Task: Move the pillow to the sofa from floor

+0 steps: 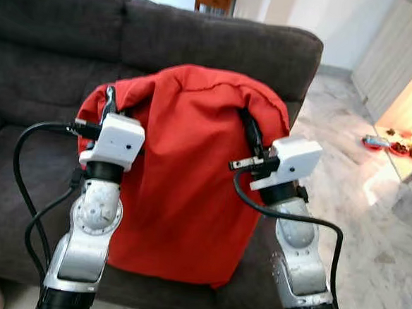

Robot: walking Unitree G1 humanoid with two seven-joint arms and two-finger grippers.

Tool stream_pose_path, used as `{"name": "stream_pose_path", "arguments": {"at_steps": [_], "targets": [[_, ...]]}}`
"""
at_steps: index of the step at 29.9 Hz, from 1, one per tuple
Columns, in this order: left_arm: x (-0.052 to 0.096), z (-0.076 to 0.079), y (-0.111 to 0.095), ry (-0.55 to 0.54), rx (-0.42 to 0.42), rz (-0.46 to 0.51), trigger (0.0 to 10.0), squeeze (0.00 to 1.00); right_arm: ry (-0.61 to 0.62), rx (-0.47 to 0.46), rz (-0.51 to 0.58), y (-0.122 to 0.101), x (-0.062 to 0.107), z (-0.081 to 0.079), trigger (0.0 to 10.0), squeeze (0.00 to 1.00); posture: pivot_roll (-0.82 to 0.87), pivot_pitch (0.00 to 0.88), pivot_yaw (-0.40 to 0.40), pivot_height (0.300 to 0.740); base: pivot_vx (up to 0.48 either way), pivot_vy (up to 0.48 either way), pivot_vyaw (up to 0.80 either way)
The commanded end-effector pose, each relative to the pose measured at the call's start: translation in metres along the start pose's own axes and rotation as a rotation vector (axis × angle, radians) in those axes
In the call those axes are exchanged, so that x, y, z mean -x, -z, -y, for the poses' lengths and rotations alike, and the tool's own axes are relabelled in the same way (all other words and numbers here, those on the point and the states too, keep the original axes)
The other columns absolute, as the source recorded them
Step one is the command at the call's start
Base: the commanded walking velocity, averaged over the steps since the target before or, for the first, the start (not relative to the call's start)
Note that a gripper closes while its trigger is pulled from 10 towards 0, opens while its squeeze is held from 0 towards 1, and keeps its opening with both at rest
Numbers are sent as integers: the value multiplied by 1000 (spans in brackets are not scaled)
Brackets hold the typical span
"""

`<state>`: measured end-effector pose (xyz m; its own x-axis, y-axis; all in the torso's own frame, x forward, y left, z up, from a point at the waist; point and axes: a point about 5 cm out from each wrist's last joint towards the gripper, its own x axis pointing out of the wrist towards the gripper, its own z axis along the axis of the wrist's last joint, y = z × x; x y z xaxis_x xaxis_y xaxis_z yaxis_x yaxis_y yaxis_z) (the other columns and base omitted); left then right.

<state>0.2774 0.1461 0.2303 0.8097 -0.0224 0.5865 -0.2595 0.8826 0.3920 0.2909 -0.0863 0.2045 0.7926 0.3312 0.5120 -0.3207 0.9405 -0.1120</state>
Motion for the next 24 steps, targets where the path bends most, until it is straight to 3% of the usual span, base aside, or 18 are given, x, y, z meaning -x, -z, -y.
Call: {"name": "stream_pose_path", "arguments": {"at_steps": [1, 6, 14, 24], "targets": [[-5, 8, -25, 28, 30, 123, 10000, 0, -30, 28, 104, -21, -9, -2, 10000, 0, 54, 7, -97, 740, 296, 0, 625], [-5, 8, -25, 28, 29, 123, 10000, 0, -41, 26, 93, -18, -8, -4, 10000, 0, 54, 8, -98, 740, 290, 0, 794], [-4, 10, -23, 33, 30, 116, 10000, 0, -44, 10, 68, -14, -7, -4, 10000, 0, 53, 8, -99, 740, 292, 0, 0], [10, 29, 5, 208, 54, -51, 10000, 0, -16, 24, 18, -4, -4, -1, 10000, 0, 53, 11, -101, 740, 0, 0, 0]]}}
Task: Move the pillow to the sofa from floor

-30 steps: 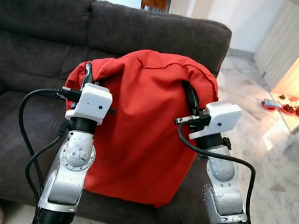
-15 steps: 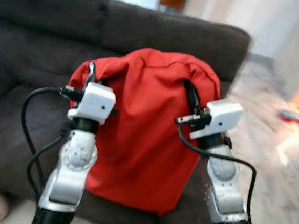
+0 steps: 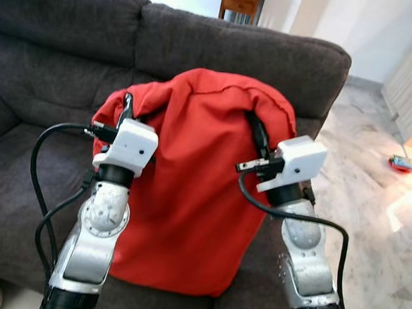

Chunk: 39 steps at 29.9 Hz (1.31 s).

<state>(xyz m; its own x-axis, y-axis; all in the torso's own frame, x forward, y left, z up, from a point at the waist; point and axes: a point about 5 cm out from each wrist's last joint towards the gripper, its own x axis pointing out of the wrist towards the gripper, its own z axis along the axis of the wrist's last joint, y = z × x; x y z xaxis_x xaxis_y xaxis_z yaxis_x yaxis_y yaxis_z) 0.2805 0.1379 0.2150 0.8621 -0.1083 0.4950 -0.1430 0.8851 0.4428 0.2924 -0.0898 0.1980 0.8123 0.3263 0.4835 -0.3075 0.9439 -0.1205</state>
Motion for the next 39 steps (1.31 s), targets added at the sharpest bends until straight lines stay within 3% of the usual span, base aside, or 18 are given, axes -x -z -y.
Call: {"name": "stream_pose_path", "arguments": {"at_steps": [1, 16, 17, 18, 19, 20, 34, 35, 37, 38, 39], "targets": [[3, 15, -1, 87, 31, -8, 10000, 0, -23, 11, 48, -10, -7, -3, 10000, 0, 53, 11, -101, 740, 0, 0, 0], [4, 14, 10, 99, 3, -73, 10000, 0, -25, 4, 21, -4, -5, -5, 10000, 0, 53, 13, -101, 740, 0, 0, 0], [4, 14, 10, 99, 4, -75, 10000, 278, -25, 2, 19, -4, -5, -5, 10000, 24, 53, 14, -101, 740, 0, 0, 0], [4, 14, 10, 99, 4, -75, 10000, 278, -25, 2, 19, -4, -5, -5, 10000, 24, 53, 14, -101, 740, 0, 0, 0], [4, 14, 10, 98, 5, -77, 10000, 843, -25, 0, 17, -4, -4, -5, 10000, 831, 53, 14, -101, 740, 0, 0, 0], [4, 13, 10, 96, 8, -79, 10000, 1000, -24, -3, 15, -3, -4, -5, 10000, 1000, 53, 14, -101, 740, 0, 0, 0], [4, 13, 12, 86, 14, -86, 10000, 1000, -14, 9, -5, 0, -3, -4, 10000, 1000, 52, 15, -100, 740, 0, 0, 0], [4, 13, 14, 86, 7, -96, 10000, 1000, -5, 17, -11, 2, -2, -3, 10000, 0, 52, 15, -100, 740, 0, 0, 0], [4, 13, 15, 86, 2, -104, 10000, 1000, 1, 23, -16, 3, -2, -2, 10000, 0, 52, 15, -100, 740, 0, 0, 0], [5, 13, 17, 89, -3, -114, 10000, 839, 9, 28, -23, 4, -2, -1, 10000, 0, 52, 16, -100, 740, 0, 0, 0], [5, 13, 17, 89, -3, -114, 10000, 839, 9, 28, -23, 4, -2, -1, 10000, 0, 52, 16, -100, 740, 0, 0, 0]]}}
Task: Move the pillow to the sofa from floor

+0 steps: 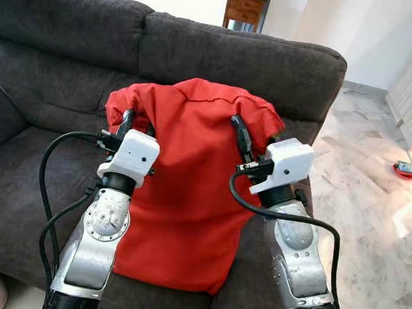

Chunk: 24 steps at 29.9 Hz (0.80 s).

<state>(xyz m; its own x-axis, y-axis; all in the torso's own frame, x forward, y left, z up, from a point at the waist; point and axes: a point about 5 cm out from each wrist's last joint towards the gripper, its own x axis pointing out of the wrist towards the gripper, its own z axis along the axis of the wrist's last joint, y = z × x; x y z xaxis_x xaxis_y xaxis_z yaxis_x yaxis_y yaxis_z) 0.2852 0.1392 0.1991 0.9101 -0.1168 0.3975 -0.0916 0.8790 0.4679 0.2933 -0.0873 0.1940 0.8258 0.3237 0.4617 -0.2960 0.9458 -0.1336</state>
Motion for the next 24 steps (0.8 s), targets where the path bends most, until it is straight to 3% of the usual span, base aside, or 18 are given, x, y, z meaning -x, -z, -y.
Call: {"name": "stream_pose_path", "arguments": {"at_steps": [1, 4, 8, 12, 15, 17, 18, 20, 21, 22, 24], "targets": [[2, 6, 7, 36, -17, -37, 10000, 0, 18, 19, -9, 2, -1, 4, 10000, 0, 52, 16, -100, 740, 0, 0, 0], [13, 0, 32, 42, -68, -118, 10000, 0, 118, 53, -97, 21, 10, 28, 10000, 0, 55, 17, -100, 740, 0, 0, 0], [17, -2, 40, 42, -79, -143, 10000, 0, 139, 77, -115, 25, 13, 36, 10000, 0, 54, 18, -100, 740, 0, 0, 0], [33, -9, 69, 39, -114, -256, 10000, 0, 289, 104, -204, 43, 32, 73, 10000, 0, 54, 19, -102, 740, 0, 0, 0], [35, -9, 74, 44, -118, -274, 10000, 0, 309, 106, -220, 46, 35, 77, 10000, 0, 54, 19, -102, 740, 0, 0, 0], [52, -7, 96, 67, -136, -357, 10000, 0, 378, 138, -321, 66, 56, 93, 10000, 0, 54, 17, -101, 740, 0, 0, 0], [72, -4, 121, 106, -152, -465, 10000, 0, 415, 170, -444, 88, 82, 105, 10000, 0, 51, 19, -101, 740, 0, 0, 0], [92, -3, 143, 139, -140, -571, 10000, 0, 440, 197, -568, 107, 109, 114, 10000, 0, 56, 17, -103, 740, 0, 0, 0], [92, -3, 143, 139, -140, -571, 10000, 0, 440, 197, -568, 107, 109, 114, 10000, 0, 56, 17, -103, 740, 0, 0, 0], [106, 0, 157, 174, -123, -654, 10000, 0, 456, 202, -647, 118, 127, 117, 10000, 0, 53, 15, -101, 740, 0, 0, 0], [119, 1, 168, 193, -115, -710, 10000, 0, 466, 209, -713, 126, 141, 120, 10000, 0, 50, 11, -100, 740, 0, 0, 0]]}}
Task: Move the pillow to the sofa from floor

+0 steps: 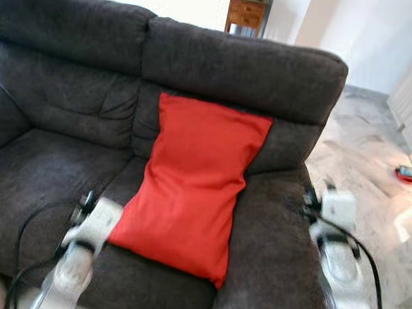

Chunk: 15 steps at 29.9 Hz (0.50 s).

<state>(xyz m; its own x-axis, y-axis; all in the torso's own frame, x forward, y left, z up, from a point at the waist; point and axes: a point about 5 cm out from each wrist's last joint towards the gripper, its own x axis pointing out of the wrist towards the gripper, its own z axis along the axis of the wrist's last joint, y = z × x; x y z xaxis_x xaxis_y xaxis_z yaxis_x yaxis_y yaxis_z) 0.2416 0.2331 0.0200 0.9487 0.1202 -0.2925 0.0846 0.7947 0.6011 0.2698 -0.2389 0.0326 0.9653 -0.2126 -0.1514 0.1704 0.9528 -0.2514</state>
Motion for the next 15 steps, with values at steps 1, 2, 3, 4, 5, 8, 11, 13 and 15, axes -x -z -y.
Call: {"name": "stream_pose_path", "arguments": {"at_steps": [1, 2, 3, 4, 5, 8, 11, 13, 15], "targets": [[-1, 9, 10, 47, 47, -35, 10000, 0, 21, 11, -51, 12, 1, 8, 10000, 0, 50, 11, -100, 740, 0, 0, 0], [3, 14, 22, 71, 60, -85, 10000, 0, 27, 17, -112, 25, 6, 11, 10000, 0, 44, 7, -98, 740, 0, 0, 0], [6, 18, 33, 90, 73, -136, 10000, 0, 34, 24, -167, 36, 12, 14, 10000, 0, 43, 6, -98, 740, 0, 0, 0], [10, 22, 42, 101, 92, -179, 10000, 0, 40, 33, -222, 48, 17, 17, 10000, 0, 45, 6, -98, 740, 0, 0, 0], [12, 24, 47, 104, 104, -202, 10000, 0, 44, 40, -253, 54, 21, 18, 10000, 0, 45, 6, -98, 740, 0, 0, 0], [23, 35, 69, 126, 153, -310, 10000, 0, 40, 43, -392, 82, 40, 21, 10000, 0, 36, 1, -95, 740, 0, 0, 0], [28, 43, 76, 155, 150, -348, 10000, 0, 48, 47, -483, 97, 53, 23, 10000, 0, 35, 0, -94, 740, 0, 0, 0], [29, 46, 79, 167, 158, -360, 10000, 0, 63, 58, -536, 106, 60, 25, 10000, 0, 35, 0, -92, 740, 0, 0, 0], [30, 49, 81, 176, 158, -376, 10000, 0, 75, 60, -578, 112, 68, 27, 10000, 0, 37, 0, -91, 740, 0, 0, 0]]}}
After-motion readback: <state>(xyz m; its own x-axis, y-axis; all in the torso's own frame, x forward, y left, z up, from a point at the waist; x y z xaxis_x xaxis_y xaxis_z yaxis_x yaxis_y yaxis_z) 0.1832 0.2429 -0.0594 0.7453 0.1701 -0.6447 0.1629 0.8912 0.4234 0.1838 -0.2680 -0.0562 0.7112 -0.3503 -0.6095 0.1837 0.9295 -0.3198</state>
